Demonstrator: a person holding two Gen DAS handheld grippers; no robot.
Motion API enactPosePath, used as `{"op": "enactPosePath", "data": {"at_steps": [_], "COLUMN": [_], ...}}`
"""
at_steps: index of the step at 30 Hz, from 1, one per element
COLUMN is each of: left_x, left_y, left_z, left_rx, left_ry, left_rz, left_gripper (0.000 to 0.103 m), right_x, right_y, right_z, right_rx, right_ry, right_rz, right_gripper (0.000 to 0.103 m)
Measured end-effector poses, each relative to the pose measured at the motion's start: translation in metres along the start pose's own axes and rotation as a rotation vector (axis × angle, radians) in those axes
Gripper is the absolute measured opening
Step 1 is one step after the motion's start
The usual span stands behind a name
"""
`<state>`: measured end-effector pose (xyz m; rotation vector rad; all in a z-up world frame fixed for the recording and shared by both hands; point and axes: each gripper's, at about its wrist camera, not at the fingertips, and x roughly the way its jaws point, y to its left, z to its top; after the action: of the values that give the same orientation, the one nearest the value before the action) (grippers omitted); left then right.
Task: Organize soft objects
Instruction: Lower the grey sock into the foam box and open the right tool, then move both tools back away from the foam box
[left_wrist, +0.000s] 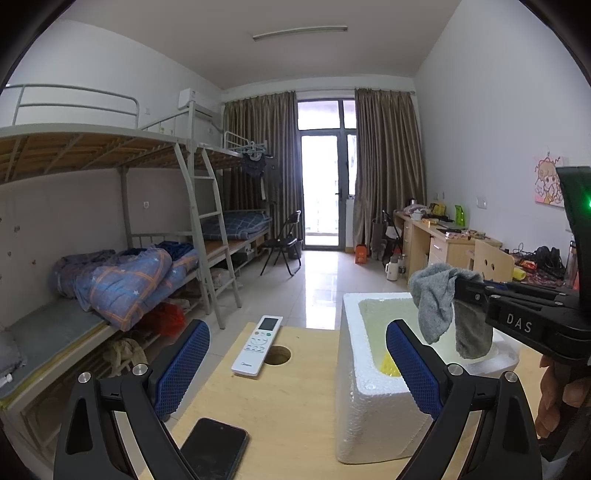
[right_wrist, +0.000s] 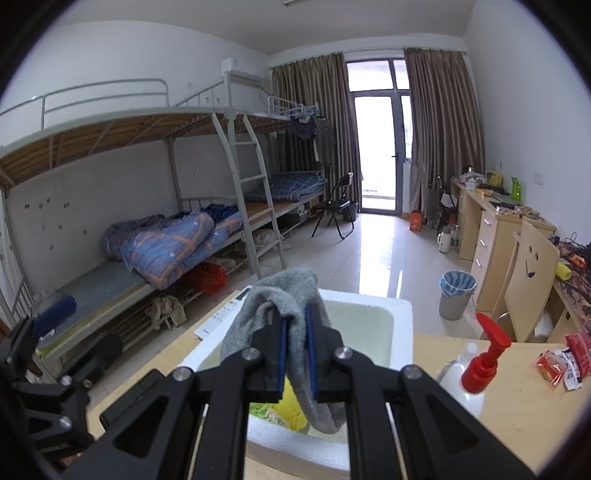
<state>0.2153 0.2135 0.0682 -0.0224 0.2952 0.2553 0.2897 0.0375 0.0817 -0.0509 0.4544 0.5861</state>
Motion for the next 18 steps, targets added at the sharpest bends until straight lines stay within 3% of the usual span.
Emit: {"op": "enactPosePath", "data": {"at_steps": [3,5,6,18], "left_x": [0.0012,0.0014,0.0019,-0.0033], "left_y": [0.0000,0.0000,0.0002,0.0031], "left_z": [0.0015,0.0017,0.0024,0.0036], "left_rx": [0.003,0.002,0.003,-0.012], "left_ry": [-0.002,-0.001,-0.001,-0.004], "left_rz": [0.005,0.008,0.009,0.010], "left_gripper": [0.097,0.097,0.097,0.097], "right_x": [0.0026,0.0027,0.0022,-0.0038], "right_y": [-0.0005,-0.0010,-0.0001,0.0040], "right_z": [0.0018,0.0016,0.0014,0.0009], "right_rx": [0.002,0.011,0.009,-0.001], "right_ry": [0.006,0.015,0.014,0.013], "right_rz": [-0.016,-0.019,-0.016,-0.012], "right_gripper": [0.022,0.058,0.063,0.064]}}
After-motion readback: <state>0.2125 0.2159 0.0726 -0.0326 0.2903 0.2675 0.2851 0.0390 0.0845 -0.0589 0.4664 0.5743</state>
